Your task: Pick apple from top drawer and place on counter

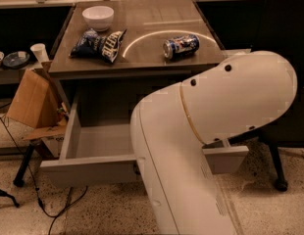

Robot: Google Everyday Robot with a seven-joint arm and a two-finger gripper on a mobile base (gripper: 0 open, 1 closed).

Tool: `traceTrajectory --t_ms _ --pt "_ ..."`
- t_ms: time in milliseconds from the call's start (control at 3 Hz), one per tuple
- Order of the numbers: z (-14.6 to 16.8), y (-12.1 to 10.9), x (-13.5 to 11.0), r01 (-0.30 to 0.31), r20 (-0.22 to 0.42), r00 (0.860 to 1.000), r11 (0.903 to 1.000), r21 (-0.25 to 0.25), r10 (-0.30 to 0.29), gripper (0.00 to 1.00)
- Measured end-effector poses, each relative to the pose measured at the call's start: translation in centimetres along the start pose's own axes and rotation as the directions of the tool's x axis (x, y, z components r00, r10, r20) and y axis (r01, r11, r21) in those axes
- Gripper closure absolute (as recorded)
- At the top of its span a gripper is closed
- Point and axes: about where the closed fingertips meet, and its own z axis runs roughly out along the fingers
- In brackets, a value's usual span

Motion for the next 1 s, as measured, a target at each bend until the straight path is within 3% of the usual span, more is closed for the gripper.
traceTrajectory --t_ms 667,1000 --pt "0.06 0.13 0.02 0.005 -0.004 1.000 1.0000 -0.003 -0.005 0.11" --pt "-0.23 0.57 -0.04 0.018 -0.002 1.000 0.9998 -0.005 -0.018 0.00"
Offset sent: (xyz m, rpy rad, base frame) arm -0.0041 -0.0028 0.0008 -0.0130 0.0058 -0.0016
